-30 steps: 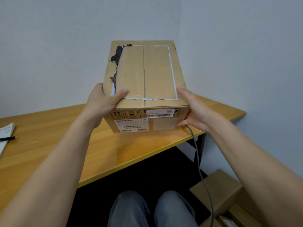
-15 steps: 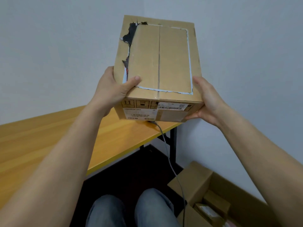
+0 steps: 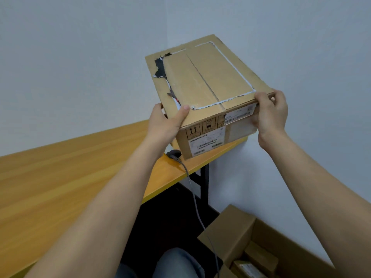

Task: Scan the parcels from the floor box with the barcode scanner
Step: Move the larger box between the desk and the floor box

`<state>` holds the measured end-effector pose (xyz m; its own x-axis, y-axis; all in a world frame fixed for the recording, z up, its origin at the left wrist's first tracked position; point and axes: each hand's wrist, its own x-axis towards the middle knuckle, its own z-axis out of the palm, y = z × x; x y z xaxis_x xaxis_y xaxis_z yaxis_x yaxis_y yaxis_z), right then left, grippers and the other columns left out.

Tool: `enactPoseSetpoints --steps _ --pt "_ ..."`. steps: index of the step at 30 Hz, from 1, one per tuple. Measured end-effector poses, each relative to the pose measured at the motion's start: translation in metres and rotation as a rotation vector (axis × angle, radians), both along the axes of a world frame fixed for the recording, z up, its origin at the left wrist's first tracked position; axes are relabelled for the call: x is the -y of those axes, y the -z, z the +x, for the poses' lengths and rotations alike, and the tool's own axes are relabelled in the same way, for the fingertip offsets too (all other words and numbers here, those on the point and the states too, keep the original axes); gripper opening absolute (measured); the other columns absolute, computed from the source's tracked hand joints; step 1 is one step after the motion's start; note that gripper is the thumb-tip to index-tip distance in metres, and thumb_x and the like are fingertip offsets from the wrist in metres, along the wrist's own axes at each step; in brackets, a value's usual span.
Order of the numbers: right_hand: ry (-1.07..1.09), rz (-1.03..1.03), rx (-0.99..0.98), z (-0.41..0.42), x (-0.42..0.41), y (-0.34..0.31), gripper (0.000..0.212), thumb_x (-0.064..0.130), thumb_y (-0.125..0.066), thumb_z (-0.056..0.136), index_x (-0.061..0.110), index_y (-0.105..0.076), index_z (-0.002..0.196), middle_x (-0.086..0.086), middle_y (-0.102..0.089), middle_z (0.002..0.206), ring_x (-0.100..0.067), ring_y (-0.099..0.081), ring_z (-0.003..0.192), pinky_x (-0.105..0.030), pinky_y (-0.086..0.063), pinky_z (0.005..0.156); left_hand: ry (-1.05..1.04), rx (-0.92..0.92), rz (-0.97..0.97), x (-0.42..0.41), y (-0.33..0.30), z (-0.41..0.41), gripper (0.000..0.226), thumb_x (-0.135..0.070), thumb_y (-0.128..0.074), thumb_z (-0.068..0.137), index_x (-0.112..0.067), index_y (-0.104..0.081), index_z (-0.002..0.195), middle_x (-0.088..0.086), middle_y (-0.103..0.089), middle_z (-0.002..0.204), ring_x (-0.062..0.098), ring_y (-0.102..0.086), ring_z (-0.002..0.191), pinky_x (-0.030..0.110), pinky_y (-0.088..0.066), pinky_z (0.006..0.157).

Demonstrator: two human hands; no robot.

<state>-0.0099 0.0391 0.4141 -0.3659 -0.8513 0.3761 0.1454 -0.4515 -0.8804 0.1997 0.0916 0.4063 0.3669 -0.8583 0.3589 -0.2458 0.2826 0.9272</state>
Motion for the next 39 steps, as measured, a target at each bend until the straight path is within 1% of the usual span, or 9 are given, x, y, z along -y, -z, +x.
enactPoseSetpoints --steps 6,10,17,21,26,29,32,36,39 --pt "0.061 -0.027 -0.055 0.002 0.054 0.015 0.032 0.035 -0.064 0.080 0.025 -0.049 0.107 0.006 -0.055 0.106 -0.004 -0.056 0.090 -0.021 -0.044 0.082 0.009 -0.084 0.035 0.052 0.018 -0.012 0.046 -0.049 -0.067 0.082 -0.025 -0.046 0.115 -0.010 -0.060 0.104 0.014 -0.060 0.101 0.031 -0.050 0.083" --pt "0.074 0.067 -0.098 0.001 0.088 0.037 0.048 0.039 -0.064 0.084 0.027 -0.052 0.129 0.000 -0.036 0.122 -0.008 -0.053 0.105 -0.017 -0.039 0.087 0.008 -0.051 0.069 0.081 0.032 -0.010 0.035 -0.045 -0.064 0.086 -0.027 -0.047 0.111 -0.010 -0.062 0.103 0.015 -0.061 0.100 0.032 -0.052 0.083" --pt "-0.040 0.185 -0.184 -0.005 0.137 0.075 0.064 0.042 -0.059 0.067 0.028 -0.057 0.129 -0.010 -0.051 0.130 -0.022 -0.058 0.116 -0.034 -0.044 0.095 -0.048 0.011 0.146 0.123 0.040 -0.008 0.054 -0.047 -0.051 0.090 -0.021 -0.044 0.136 -0.002 -0.061 0.119 0.020 -0.060 0.107 0.044 -0.053 0.090" --pt "-0.192 0.211 -0.189 -0.020 0.161 0.111 0.072 0.037 -0.059 0.065 0.031 -0.051 0.137 0.004 -0.057 0.138 -0.016 -0.052 0.129 -0.047 -0.037 0.111 -0.080 0.027 0.112 0.138 0.041 -0.021 0.050 -0.043 -0.049 0.093 -0.018 -0.046 0.136 -0.004 -0.059 0.118 0.013 -0.059 0.101 0.032 -0.052 0.080" --pt "-0.158 0.247 -0.161 -0.019 0.141 0.118 0.057 0.013 -0.056 0.081 0.018 -0.052 0.138 0.009 -0.060 0.129 -0.011 -0.054 0.123 -0.039 -0.043 0.108 -0.493 0.696 -0.377 0.125 0.051 -0.051 0.034 -0.011 -0.052 0.088 -0.008 -0.055 0.121 0.016 -0.043 0.128 0.029 -0.044 0.119 0.040 -0.041 0.099" --pt "-0.048 0.301 -0.143 -0.033 0.131 0.141 0.036 0.005 -0.053 0.087 0.016 -0.060 0.121 0.015 -0.059 0.102 -0.012 -0.059 0.108 -0.040 -0.049 0.102 -0.290 0.905 -0.653 0.109 0.085 -0.083 0.033 0.005 -0.052 0.073 -0.001 -0.065 0.103 0.025 -0.054 0.116 0.035 -0.046 0.111 0.044 -0.044 0.091" --pt "0.040 0.422 -0.156 -0.058 0.123 0.185 0.033 0.003 -0.049 0.086 0.013 -0.063 0.114 0.004 -0.059 0.097 -0.010 -0.061 0.086 -0.042 -0.055 0.093 0.108 1.118 -0.711 0.094 0.139 -0.116 0.021 0.009 -0.051 0.074 0.005 -0.066 0.088 0.028 -0.061 0.104 0.040 -0.056 0.094 0.046 -0.048 0.074" --pt "0.080 0.580 -0.188 -0.095 0.105 0.260 0.031 0.000 -0.046 0.088 0.012 -0.064 0.110 0.001 -0.059 0.097 -0.013 -0.059 0.085 -0.034 -0.057 0.085 0.516 1.293 -0.395 0.084 0.222 -0.148 0.012 0.002 -0.050 0.078 0.002 -0.060 0.084 0.024 -0.058 0.110 0.035 -0.058 0.068 0.039 -0.047 0.052" --pt "0.108 0.719 -0.185 -0.124 0.092 0.322 0.027 -0.001 -0.047 0.088 0.013 -0.065 0.104 0.002 -0.058 0.087 -0.015 -0.059 0.078 -0.035 -0.056 0.082 0.665 1.257 -0.108 0.082 0.286 -0.167 0.005 -0.003 -0.055 0.084 -0.004 -0.059 0.088 0.013 -0.049 0.125 0.025 -0.056 0.073 0.036 -0.047 0.057"
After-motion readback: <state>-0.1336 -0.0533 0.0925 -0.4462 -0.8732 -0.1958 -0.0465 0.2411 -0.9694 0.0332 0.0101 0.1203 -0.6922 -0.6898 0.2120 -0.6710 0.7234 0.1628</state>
